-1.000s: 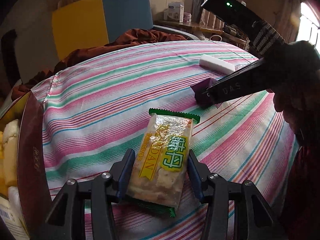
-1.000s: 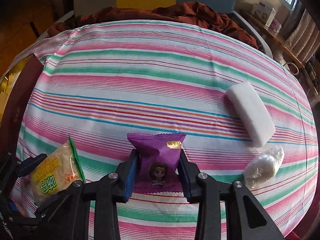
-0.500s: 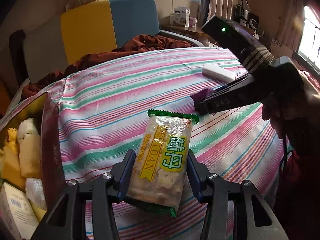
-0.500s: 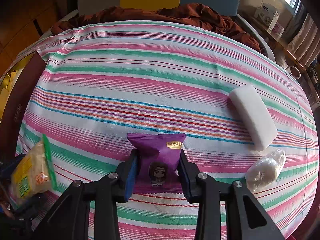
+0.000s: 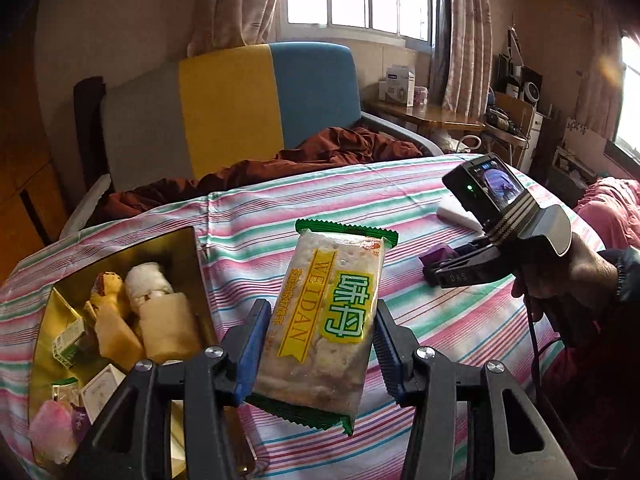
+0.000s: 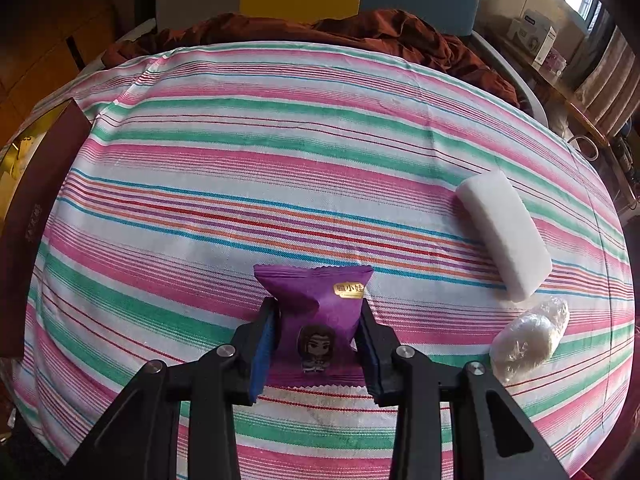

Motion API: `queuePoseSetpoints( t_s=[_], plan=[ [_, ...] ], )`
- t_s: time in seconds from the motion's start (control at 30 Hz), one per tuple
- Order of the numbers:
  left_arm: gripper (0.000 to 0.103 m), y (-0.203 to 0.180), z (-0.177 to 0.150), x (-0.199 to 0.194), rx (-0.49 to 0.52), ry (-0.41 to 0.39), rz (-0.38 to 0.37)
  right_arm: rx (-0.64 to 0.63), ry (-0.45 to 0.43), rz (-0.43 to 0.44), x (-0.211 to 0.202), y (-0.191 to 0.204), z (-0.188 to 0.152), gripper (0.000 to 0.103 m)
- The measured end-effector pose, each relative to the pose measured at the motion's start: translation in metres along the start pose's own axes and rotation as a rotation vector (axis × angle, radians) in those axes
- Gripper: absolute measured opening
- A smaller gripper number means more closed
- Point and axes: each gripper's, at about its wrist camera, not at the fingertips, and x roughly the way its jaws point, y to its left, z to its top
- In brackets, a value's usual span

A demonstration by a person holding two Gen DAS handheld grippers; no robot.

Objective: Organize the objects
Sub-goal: 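Carry the biscuit pack into the gold tray and open the left gripper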

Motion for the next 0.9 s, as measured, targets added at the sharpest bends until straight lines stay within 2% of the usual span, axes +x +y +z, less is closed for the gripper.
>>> queuePoseSetpoints(
  t_s=[0.23, 0.33, 0.5, 0.57, 0.7, 0.9],
  plan=[
    [0.051, 0.043, -0.006, -0.012, -0.101, -0.009, 0.038, -0.002, -0.003, -0.010, 0.002, 0.002, 0.001, 0.037],
    [0.051, 0.076, -0.006, -0.024, -0.189, -0.023, 0.048, -0.003, -0.005, -0.017, 0.000, 0.005, -0.002, 0.037],
    [0.051, 0.152, -0.013, -0.042, -0.345, -0.050, 0.133, -0.021, -0.007, -0.039, 0.000, 0.008, -0.003, 0.037],
    [0.051, 0.186, -0.021, -0.041, -0.405, -0.033, 0.176, -0.024, -0.007, -0.042, 0.001, 0.008, -0.002, 0.037],
    [0.051, 0.244, -0.042, -0.031, -0.566, 0.024, 0.178, -0.022, -0.006, -0.047, 0.001, 0.009, -0.002, 0.037],
    [0.051, 0.270, -0.056, -0.009, -0.656, 0.073, 0.184, -0.026, -0.005, -0.048, 0.005, 0.007, 0.001, 0.037]
  ],
)
